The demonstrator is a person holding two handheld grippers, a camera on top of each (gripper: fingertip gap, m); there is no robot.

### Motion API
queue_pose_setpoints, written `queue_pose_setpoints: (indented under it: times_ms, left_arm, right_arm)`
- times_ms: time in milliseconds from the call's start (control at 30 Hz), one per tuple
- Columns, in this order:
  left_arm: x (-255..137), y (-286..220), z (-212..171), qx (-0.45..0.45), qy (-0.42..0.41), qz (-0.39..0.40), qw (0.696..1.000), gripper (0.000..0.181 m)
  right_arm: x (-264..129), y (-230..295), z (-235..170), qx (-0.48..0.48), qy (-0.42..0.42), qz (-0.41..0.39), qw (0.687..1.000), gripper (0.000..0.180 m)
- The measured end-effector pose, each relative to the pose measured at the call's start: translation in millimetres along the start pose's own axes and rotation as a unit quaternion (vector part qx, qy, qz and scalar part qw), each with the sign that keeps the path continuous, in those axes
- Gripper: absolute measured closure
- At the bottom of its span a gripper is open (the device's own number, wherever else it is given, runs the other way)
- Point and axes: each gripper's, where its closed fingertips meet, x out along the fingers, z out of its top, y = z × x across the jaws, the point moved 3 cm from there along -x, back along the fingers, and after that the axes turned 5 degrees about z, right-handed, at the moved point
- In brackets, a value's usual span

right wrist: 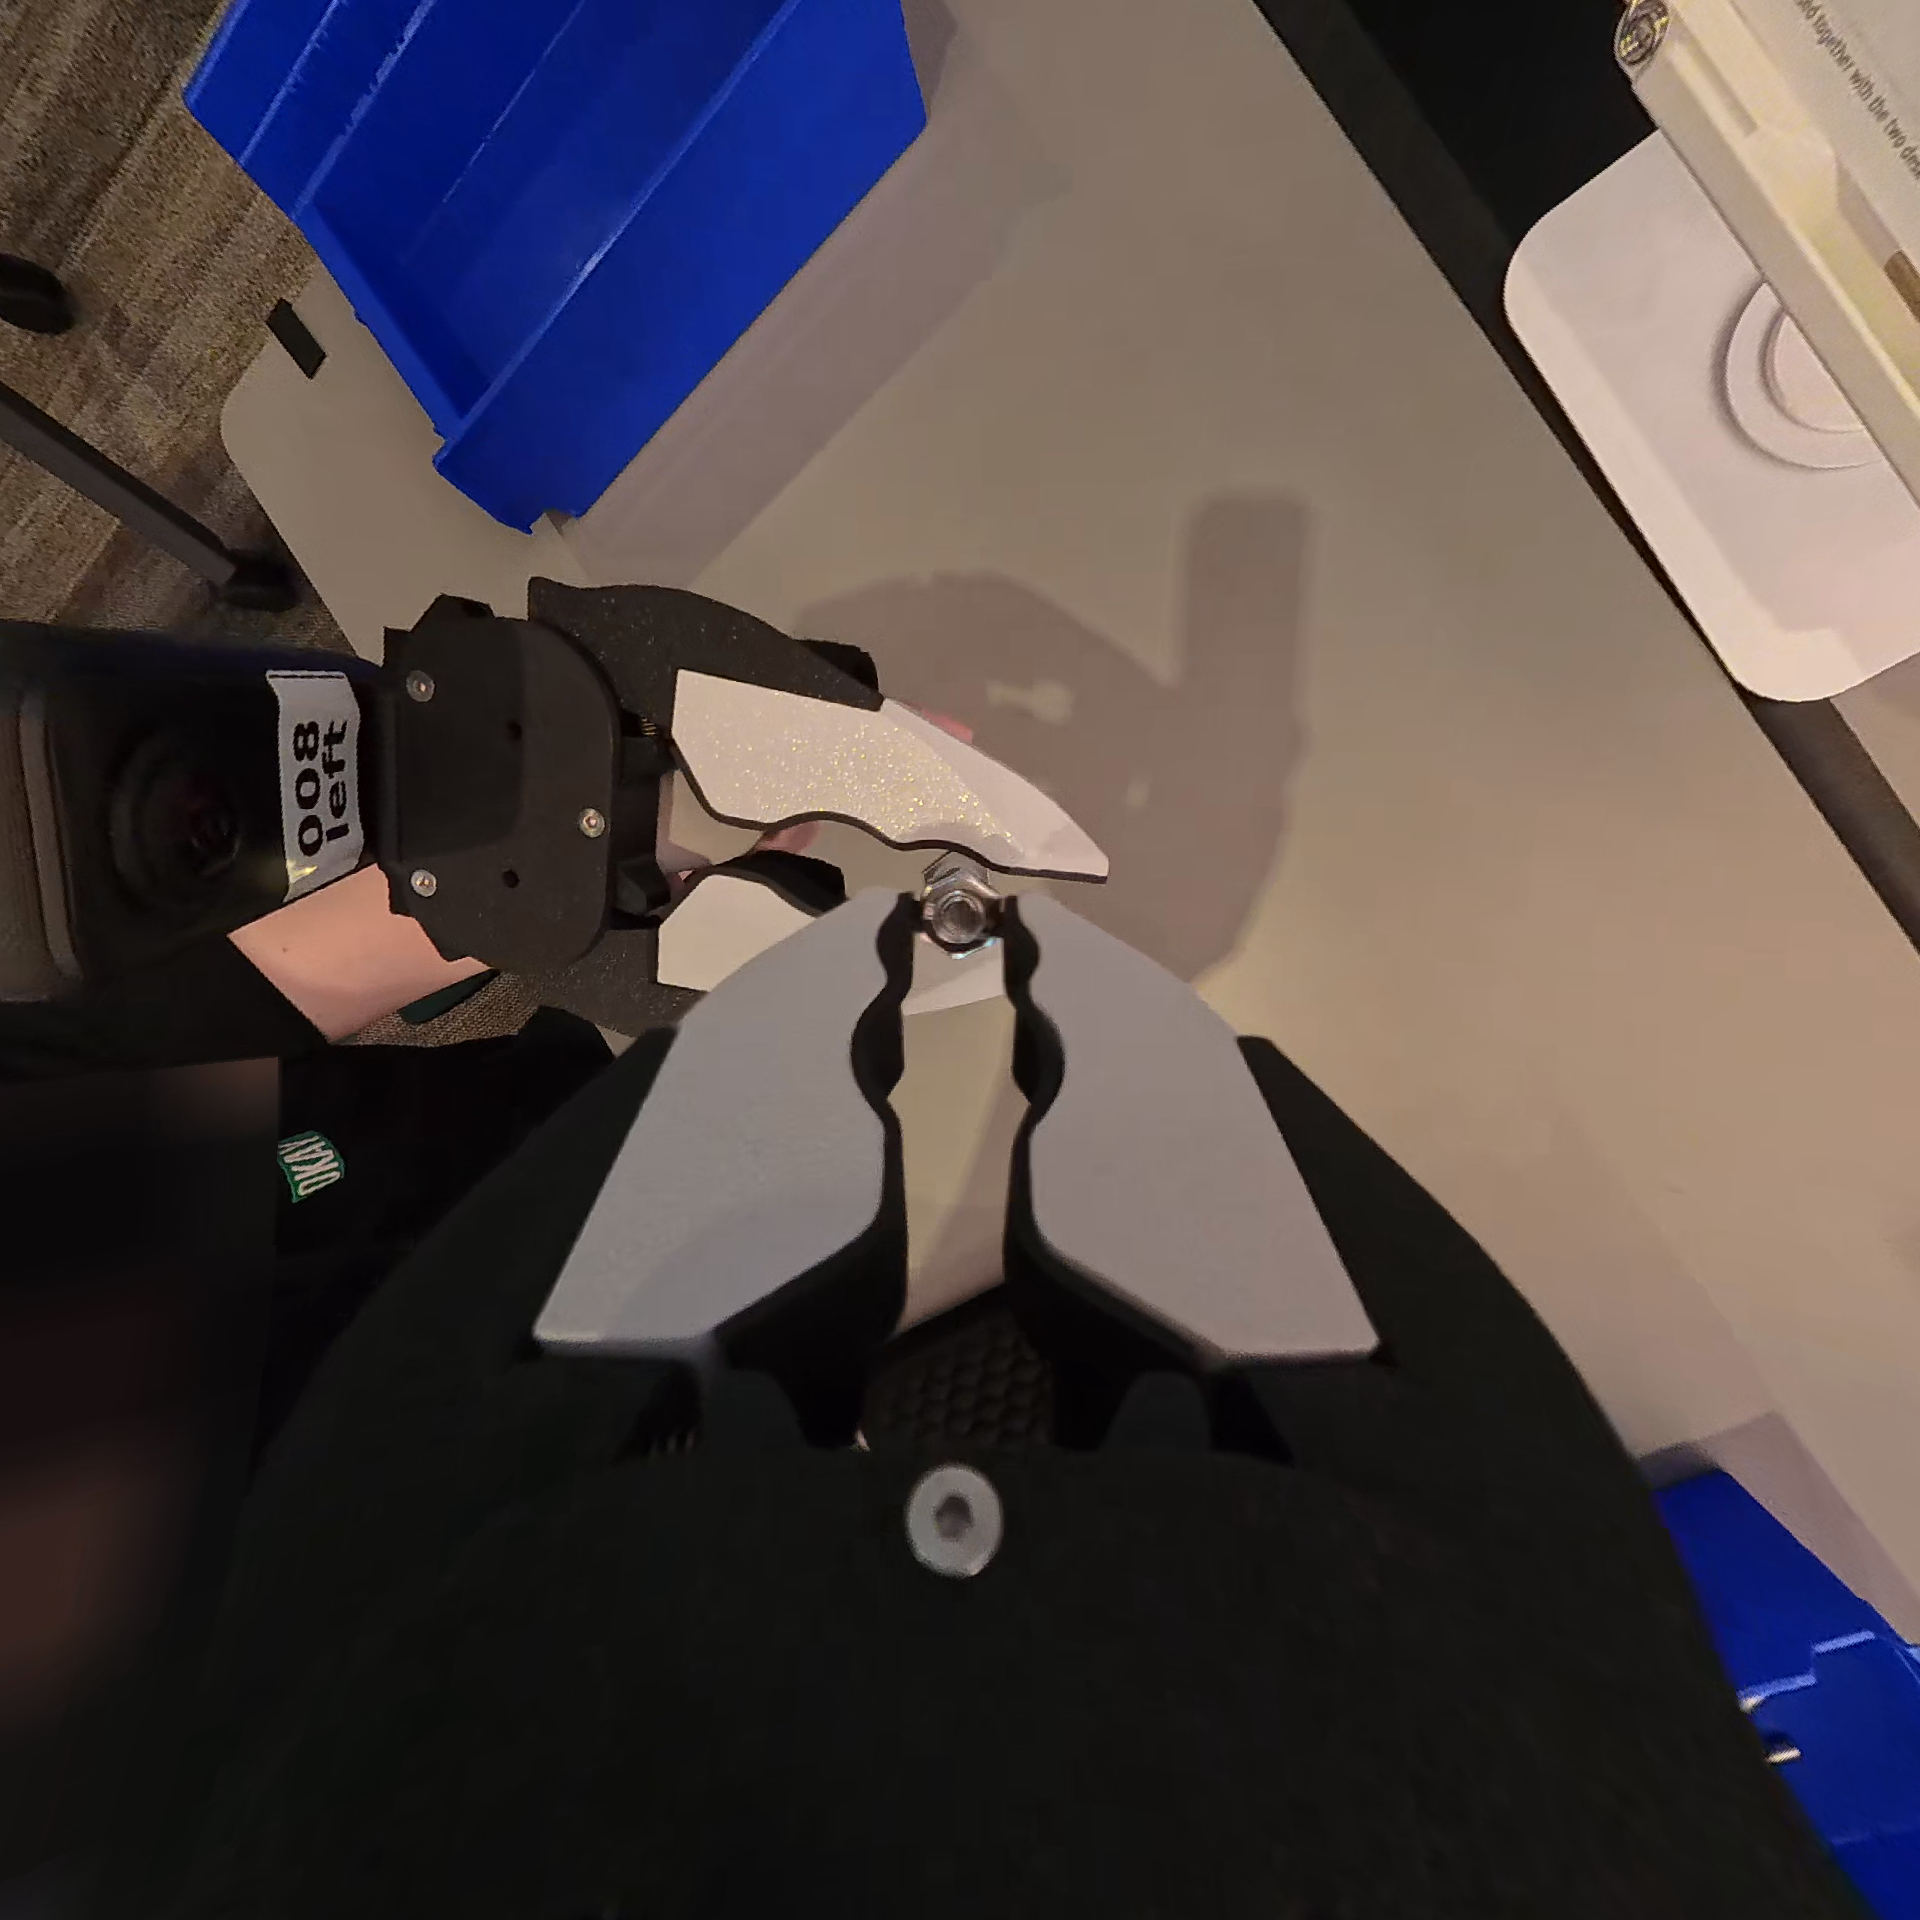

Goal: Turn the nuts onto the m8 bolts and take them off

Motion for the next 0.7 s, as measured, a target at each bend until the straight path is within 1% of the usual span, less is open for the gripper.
queue_pose_setpoints:
  times_ms: [200,267,367,467,600,700]
  left_arm:
    - [-1,-3,0,-0.002,0.005,-0.026,1.000,0.170]
    - [-4,-8,1,-0.001,0.008,-0.066,0.998,0.170]
    - [-14,-20,4,-0.019,0.009,-0.164,0.986,0.169]
    - [-32,-35,6,-0.036,0.015,-0.277,0.960,0.169]
    - [-60,-57,7,-0.044,0.030,-0.412,0.910,0.170]
    - [-74,-72,3,-0.045,0.048,-0.483,0.873,0.170]
  right_arm:
    - [-1,2,-3,-0.030,0.013,0.000,0.999,0.166]
    - [-2,5,-6,-0.068,0.024,0.004,0.997,0.166]
    - [-6,16,-14,-0.137,0.036,0.028,0.989,0.166]
    - [-8,33,-26,-0.218,0.036,0.067,0.973,0.166]
    - [-9,58,-46,-0.347,0.027,0.105,0.932,0.166]
    - [-8,71,-60,-0.427,0.023,0.110,0.897,0.166]
